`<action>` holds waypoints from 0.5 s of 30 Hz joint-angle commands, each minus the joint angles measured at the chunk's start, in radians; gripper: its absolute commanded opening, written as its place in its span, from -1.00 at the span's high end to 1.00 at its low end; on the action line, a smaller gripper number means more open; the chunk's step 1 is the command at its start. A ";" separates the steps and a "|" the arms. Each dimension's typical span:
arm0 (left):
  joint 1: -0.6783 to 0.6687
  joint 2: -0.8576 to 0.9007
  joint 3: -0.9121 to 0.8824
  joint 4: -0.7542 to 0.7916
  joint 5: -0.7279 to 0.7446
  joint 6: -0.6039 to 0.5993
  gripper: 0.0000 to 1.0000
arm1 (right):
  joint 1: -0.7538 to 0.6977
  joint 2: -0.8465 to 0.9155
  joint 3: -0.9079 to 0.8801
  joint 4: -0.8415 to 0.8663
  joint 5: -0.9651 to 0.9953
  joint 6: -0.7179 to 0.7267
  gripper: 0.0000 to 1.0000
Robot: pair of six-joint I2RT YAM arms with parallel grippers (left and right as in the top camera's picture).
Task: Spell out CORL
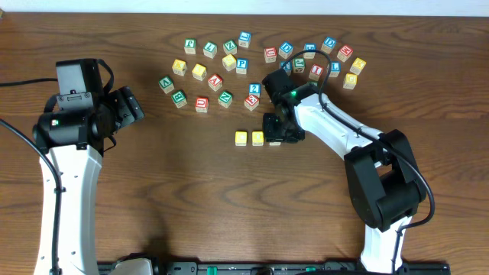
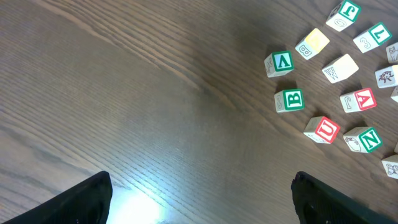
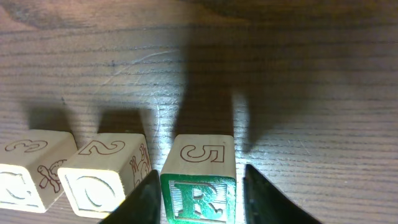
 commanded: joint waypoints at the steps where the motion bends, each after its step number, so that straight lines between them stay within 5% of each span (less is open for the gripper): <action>1: 0.002 -0.007 0.005 -0.003 -0.009 -0.002 -0.82 | 0.009 0.010 0.014 0.000 0.008 -0.005 0.18; 15: 0.002 -0.007 0.005 -0.003 -0.009 -0.002 -0.82 | -0.005 0.010 0.077 -0.054 0.009 -0.055 0.30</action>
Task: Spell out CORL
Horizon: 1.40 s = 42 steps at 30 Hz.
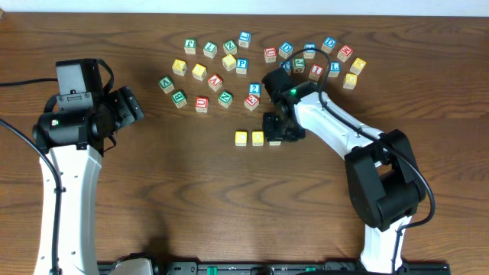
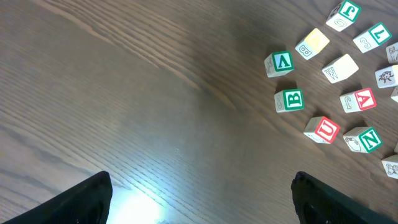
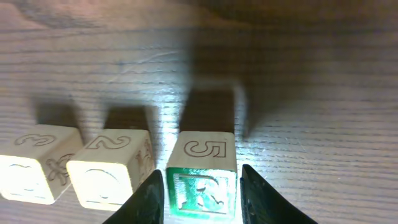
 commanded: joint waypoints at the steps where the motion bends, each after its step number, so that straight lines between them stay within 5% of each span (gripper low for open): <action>1: 0.002 -0.007 0.005 -0.003 -0.009 -0.002 -0.82 | -0.009 0.006 0.053 -0.028 0.008 -0.041 0.29; 42: 0.002 -0.007 0.005 -0.003 -0.009 -0.002 -0.82 | -0.186 0.006 0.527 -0.354 0.015 -0.227 -0.28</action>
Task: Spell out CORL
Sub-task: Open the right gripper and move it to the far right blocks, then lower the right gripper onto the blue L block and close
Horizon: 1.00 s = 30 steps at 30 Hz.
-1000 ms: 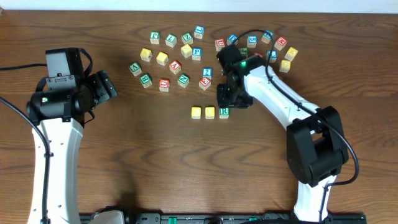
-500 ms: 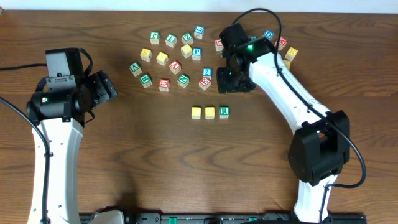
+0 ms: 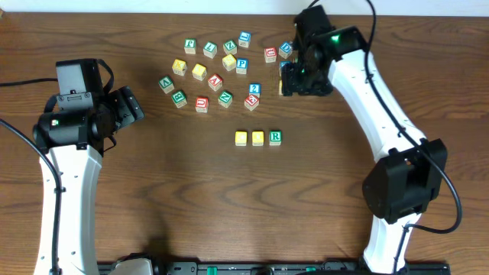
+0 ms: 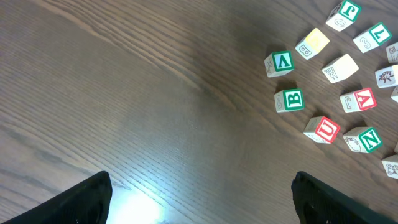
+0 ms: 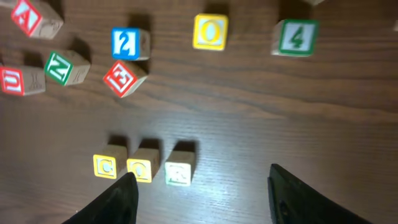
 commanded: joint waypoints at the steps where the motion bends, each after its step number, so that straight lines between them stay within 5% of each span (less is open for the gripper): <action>1: 0.002 -0.007 0.005 -0.003 -0.009 -0.002 -0.82 | -0.029 0.005 0.042 -0.006 0.008 -0.035 -0.29; 13: 0.002 -0.007 0.005 -0.003 -0.009 -0.002 -0.82 | -0.178 0.005 0.199 0.007 0.038 -0.103 -0.42; 30: 0.002 -0.007 0.005 -0.003 -0.009 -0.002 -0.82 | -0.271 0.084 0.200 0.125 0.076 -0.192 -0.47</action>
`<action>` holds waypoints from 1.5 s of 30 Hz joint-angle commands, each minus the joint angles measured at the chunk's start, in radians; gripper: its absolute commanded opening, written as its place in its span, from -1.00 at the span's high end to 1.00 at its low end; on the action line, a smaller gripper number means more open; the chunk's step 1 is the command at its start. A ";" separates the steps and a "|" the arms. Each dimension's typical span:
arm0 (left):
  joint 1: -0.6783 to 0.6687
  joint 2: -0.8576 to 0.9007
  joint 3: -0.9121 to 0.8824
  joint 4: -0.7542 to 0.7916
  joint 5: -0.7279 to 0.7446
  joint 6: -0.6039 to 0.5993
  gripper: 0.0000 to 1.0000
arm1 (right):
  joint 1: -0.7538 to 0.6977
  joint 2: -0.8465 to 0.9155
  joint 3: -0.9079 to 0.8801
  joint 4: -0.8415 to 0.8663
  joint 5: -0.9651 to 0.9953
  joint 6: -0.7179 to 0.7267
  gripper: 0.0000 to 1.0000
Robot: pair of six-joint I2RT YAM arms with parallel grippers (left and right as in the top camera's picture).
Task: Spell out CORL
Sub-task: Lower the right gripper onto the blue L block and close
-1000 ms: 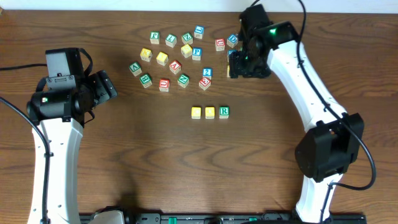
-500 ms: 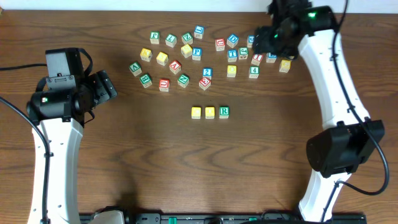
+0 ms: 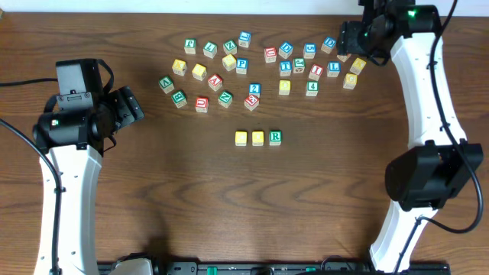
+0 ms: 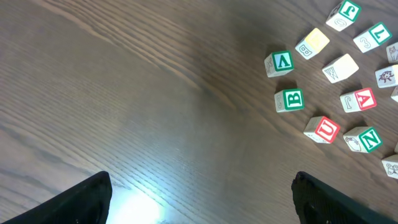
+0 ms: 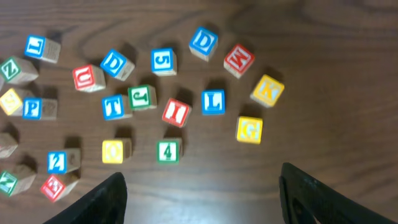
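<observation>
Three blocks stand in a row at mid-table: yellow C [image 3: 241,138], yellow O [image 3: 258,138] and green R [image 3: 275,137]. A blue L block [image 5: 213,101] lies flat among the loose blocks at the back right, also visible as the blue L block [image 3: 333,69] from overhead. My right gripper [image 5: 202,199] hangs open and empty high over that back-right cluster, near the table's far edge [image 3: 350,38]. My left gripper [image 4: 201,199] is open and empty over bare wood at the left [image 3: 130,107].
Several loose letter and number blocks spread across the back of the table, among them a green B [image 4: 289,100], red U [image 4: 323,129], yellow K [image 5: 268,91], yellow G [image 5: 249,130] and green 4 [image 5: 167,150]. The table's far edge runs just behind them.
My right gripper has moved from over the middle of the loose blocks to the back right, above the right-hand cluster, still open and empty. The left arm and the C-O-R row have not moved.
My right gripper's fingers flanked the green R block on the table beside the yellow C and O. Then it was away from the block, high over the loose blocks at the back, with R left in the row. Now it is over the back-right cluster.
</observation>
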 commanded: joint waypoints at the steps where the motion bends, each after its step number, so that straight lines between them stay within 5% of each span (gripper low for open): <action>1: 0.002 -0.007 0.005 -0.002 -0.009 -0.002 -0.82 | 0.000 0.051 0.017 0.026 0.031 -0.024 -0.47; 17: 0.002 -0.007 0.005 -0.002 -0.009 -0.002 -0.82 | -0.029 0.206 0.017 0.107 0.048 -0.025 -0.48; 45: 0.002 -0.007 0.005 -0.002 -0.009 -0.002 -0.82 | -0.035 0.391 0.016 0.312 0.038 -0.025 -0.11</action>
